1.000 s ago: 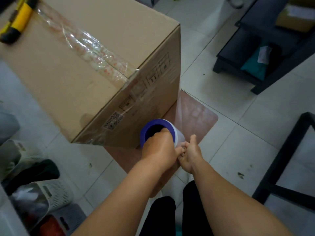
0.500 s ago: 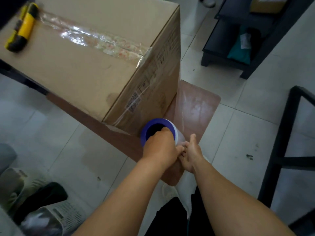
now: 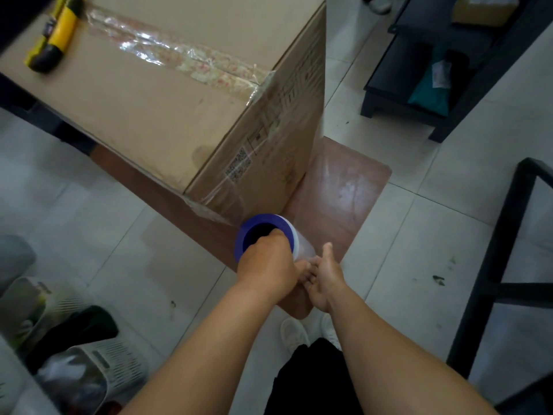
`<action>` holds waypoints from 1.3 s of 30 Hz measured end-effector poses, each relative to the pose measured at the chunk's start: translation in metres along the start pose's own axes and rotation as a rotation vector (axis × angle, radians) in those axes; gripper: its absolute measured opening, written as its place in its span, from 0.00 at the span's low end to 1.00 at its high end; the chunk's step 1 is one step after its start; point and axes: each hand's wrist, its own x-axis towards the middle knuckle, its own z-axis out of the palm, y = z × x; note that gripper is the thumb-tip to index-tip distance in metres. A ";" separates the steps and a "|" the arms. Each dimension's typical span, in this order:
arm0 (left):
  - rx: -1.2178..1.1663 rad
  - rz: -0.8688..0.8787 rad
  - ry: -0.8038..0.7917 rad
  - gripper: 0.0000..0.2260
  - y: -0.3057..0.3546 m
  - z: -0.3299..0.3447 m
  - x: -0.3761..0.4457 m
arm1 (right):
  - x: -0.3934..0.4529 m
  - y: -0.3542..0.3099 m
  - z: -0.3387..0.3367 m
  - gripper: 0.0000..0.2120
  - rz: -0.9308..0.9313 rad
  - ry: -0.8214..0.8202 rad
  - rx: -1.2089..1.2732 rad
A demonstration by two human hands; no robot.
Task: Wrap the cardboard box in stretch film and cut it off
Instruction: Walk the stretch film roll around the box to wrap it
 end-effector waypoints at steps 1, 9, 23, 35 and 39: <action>-0.002 -0.011 -0.003 0.21 0.000 0.000 -0.001 | 0.000 0.001 0.000 0.28 0.005 -0.002 -0.014; -0.024 -0.043 -0.009 0.21 -0.010 -0.001 -0.010 | -0.007 0.014 0.002 0.26 0.058 -0.046 -0.003; -0.008 0.078 -0.016 0.20 -0.047 0.000 -0.022 | -0.014 0.052 0.025 0.30 -0.015 0.018 0.014; 0.023 0.112 -0.026 0.21 -0.088 -0.010 -0.017 | -0.004 0.084 0.052 0.33 -0.012 0.025 0.111; 0.038 0.132 -0.036 0.21 -0.099 -0.012 -0.014 | -0.003 0.092 0.062 0.31 -0.030 0.045 0.131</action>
